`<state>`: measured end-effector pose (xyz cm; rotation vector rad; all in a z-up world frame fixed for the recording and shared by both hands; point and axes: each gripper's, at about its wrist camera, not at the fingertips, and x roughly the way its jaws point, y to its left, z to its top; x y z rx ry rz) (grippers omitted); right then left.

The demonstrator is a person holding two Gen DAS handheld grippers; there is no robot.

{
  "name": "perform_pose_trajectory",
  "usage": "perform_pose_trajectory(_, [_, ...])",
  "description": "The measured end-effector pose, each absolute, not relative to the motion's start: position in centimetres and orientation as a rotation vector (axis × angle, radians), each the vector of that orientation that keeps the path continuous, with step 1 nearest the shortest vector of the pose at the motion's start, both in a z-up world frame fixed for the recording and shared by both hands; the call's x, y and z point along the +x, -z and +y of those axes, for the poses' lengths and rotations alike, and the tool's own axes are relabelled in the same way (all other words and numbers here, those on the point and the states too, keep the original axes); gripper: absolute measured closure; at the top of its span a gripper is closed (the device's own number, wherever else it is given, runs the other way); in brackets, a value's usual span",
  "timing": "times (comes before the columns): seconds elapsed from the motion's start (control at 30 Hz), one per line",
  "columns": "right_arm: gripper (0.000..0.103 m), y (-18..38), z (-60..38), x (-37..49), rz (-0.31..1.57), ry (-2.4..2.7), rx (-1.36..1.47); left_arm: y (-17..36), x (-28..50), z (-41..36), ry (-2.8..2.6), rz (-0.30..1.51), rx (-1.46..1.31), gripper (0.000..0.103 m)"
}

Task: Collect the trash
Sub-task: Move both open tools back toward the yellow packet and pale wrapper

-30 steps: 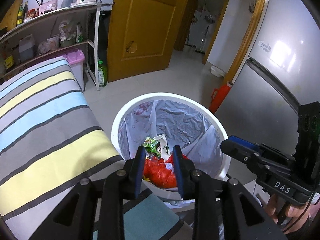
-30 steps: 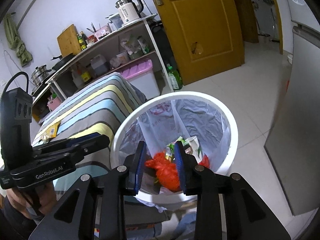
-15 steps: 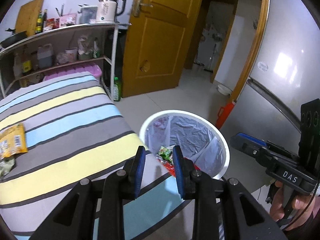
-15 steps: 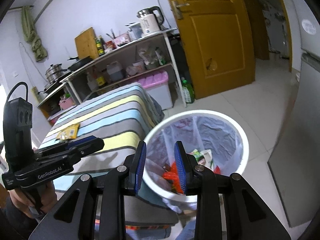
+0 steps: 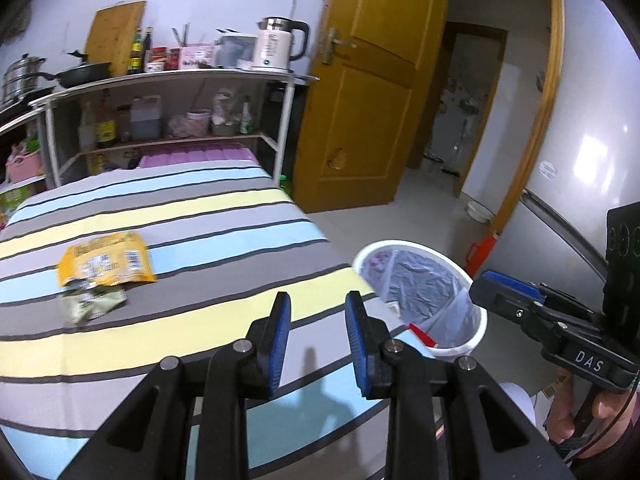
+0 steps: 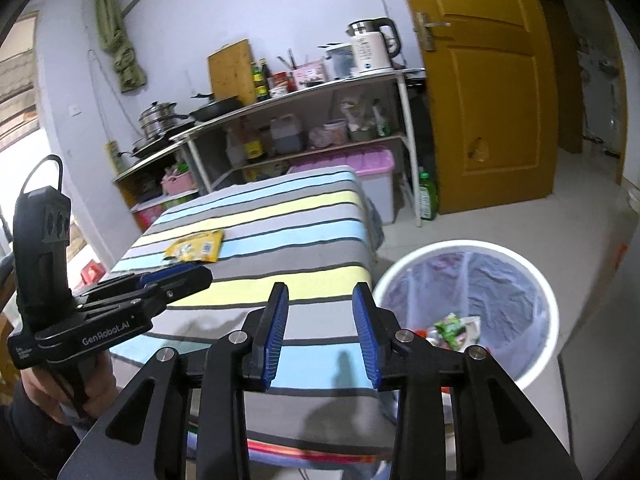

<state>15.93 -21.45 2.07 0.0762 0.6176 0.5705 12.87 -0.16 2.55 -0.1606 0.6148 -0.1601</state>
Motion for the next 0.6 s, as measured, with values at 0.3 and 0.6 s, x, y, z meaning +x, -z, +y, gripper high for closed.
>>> perform_pose_trajectory(0.3, [0.059,-2.0,-18.0,16.2,0.63,-0.645,0.046,-2.0,11.1,4.6,0.041,0.6,-0.179,0.074])
perform_pose_trajectory(0.6, [0.053,-1.8,-14.2,16.9,0.642,-0.711,0.003,-1.7,9.9,9.5,-0.058,0.573,-0.212,0.055])
